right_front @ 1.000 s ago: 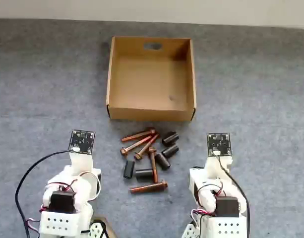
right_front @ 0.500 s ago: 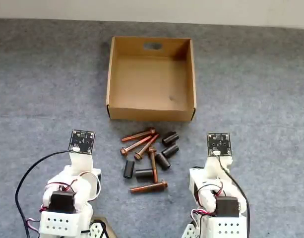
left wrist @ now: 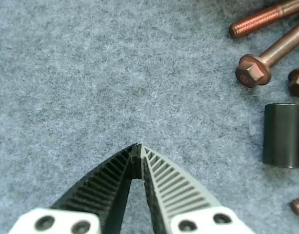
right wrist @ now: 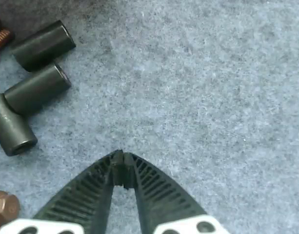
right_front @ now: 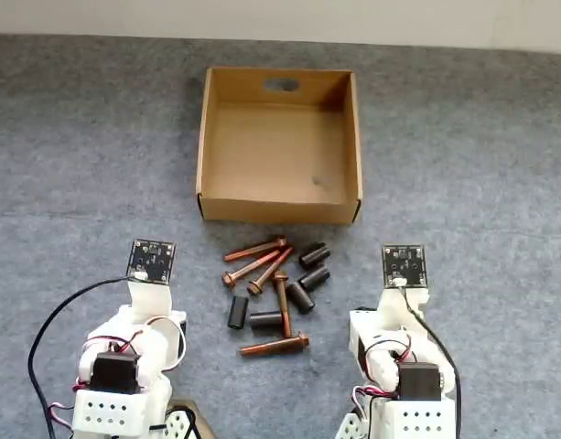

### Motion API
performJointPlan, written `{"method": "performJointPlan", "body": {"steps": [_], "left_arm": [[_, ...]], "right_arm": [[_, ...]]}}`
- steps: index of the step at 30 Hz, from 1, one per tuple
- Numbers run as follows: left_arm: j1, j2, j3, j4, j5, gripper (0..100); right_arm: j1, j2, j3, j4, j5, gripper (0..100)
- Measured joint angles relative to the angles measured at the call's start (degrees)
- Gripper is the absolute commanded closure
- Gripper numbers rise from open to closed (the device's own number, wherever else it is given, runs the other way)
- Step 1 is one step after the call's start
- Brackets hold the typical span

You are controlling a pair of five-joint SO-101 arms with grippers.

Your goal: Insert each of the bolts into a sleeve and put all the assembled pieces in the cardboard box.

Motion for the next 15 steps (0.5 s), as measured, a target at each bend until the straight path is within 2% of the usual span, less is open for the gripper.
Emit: {"method": "performJointPlan", "body": {"steps": [10, 15], "left_arm": [[0.00, 0.00, 0.00, 0.00, 0.00, 99], [0.00, 0.00, 0.00, 0.00, 0.00, 99]], "right_arm": [[-0.18, 0.00, 0.00, -0.26, 0.00, 99.0], [-5.98, 0.00, 0.00, -8.70, 0.00, 98.9]]}}
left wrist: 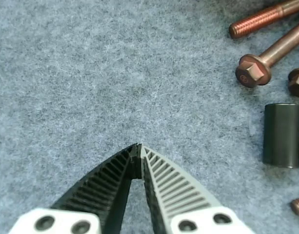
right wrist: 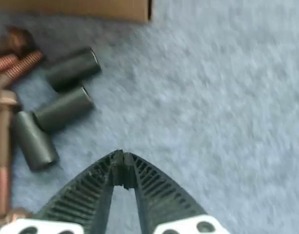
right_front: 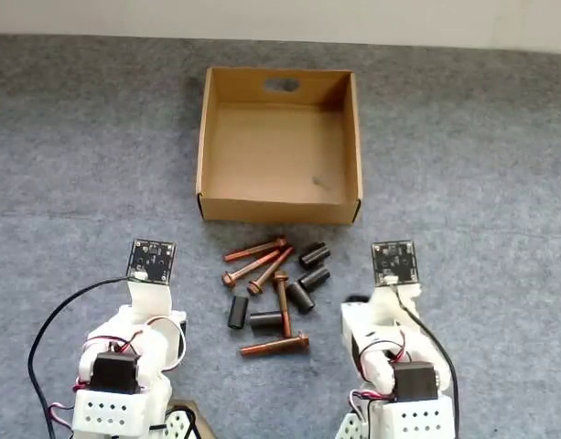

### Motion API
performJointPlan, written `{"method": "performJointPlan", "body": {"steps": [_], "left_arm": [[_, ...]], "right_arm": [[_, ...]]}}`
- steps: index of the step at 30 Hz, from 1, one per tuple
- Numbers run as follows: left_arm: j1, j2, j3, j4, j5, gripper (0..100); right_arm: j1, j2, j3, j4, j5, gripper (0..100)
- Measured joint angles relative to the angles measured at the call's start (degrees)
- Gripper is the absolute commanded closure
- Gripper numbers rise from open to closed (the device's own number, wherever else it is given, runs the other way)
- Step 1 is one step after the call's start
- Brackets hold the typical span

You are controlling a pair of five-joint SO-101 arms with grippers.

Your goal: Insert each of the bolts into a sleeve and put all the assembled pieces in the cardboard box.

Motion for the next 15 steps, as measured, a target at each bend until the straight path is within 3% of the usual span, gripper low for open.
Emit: {"method": "performJointPlan", "body": {"steps": [7, 12, 15], "left_arm": [[0.00, 0.00, 0.00, 0.00, 0.00, 99], [0.00, 0.00, 0.00, 0.00, 0.00, 99], [0.00, 0.00, 0.00, 0.00, 0.00, 99]], "right_arm": [[-1.23, 0.00, 0.00, -18.11, 0.26, 98.9], [-1.32, 0.09, -1.14, -17.14, 0.26, 98.9], [-1.14, 0.18, -9.32, -13.01, 0.26, 98.9]]}}
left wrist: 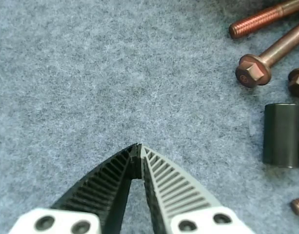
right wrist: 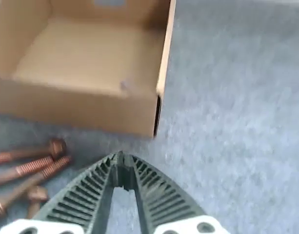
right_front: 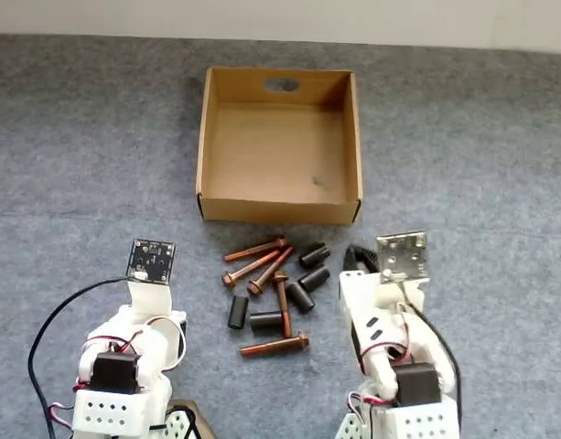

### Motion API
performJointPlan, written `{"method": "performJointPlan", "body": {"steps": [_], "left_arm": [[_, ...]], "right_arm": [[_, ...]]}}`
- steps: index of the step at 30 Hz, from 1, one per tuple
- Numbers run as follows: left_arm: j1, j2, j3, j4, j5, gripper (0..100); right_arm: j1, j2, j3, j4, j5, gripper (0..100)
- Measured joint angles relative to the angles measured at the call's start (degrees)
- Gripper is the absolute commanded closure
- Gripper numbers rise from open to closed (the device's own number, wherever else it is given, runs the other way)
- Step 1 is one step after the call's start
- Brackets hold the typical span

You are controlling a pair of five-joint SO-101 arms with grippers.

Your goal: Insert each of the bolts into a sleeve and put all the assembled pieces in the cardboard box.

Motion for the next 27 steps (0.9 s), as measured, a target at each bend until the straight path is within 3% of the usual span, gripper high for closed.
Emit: {"method": "performJointPlan", "body": {"steps": [11, 17, 27], "left_arm": [[0.00, 0.00, 0.00, 0.00, 0.00, 99], [0.00, 0.00, 0.00, 0.00, 0.00, 99], [0.00, 0.00, 0.00, 0.00, 0.00, 99]], "right_arm": [[-0.18, 6.07, -37.19, 10.02, 0.00, 98.9], [-4.40, 28.04, -53.71, 22.24, 0.00, 98.8], [-18.20, 63.56, -55.30, 30.77, 3.25, 98.7]]}}
